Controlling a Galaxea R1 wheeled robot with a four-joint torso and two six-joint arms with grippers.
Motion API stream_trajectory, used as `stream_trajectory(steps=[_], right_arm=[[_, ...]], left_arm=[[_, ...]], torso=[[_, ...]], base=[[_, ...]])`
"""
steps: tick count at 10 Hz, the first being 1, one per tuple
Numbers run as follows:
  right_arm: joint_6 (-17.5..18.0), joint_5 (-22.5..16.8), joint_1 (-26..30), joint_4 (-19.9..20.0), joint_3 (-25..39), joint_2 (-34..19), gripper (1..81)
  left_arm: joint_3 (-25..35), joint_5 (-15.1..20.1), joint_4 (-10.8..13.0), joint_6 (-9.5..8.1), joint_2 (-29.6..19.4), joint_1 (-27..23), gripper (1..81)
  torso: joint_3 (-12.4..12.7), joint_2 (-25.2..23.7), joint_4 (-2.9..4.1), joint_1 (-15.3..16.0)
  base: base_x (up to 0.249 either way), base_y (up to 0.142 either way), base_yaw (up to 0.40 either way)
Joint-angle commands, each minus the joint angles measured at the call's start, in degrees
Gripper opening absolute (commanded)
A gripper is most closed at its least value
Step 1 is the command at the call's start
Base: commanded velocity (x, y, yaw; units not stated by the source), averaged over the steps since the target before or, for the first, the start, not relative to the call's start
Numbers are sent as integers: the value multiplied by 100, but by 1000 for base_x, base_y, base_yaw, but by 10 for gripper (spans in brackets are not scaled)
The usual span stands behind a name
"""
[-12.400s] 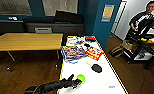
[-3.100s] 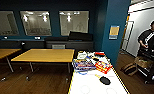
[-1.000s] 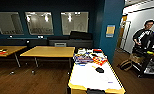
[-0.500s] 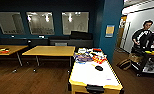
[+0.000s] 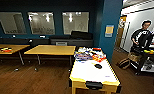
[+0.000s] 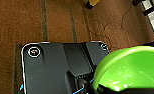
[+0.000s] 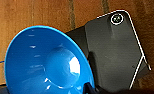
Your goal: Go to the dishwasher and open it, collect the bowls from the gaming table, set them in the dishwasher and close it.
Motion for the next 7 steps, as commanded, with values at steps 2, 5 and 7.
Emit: stream_trajectory(steps=[2,5,7], right_arm=[[-12,-187,210,-138,50,-89,10],[-12,-187,210,-164,49,-71,10],[-12,-187,210,-173,49,-80,10]], left_arm=[[-24,100,51,39,-134,-266,10],[-24,109,42,39,-134,-266,10],[-85,100,42,39,-126,-266,10]], torso=[[0,0,0,5],[0,0,-2,5],[0,0,-2,5]], base=[[-130,0,0],[-131,0,0],[-132,0,0]])
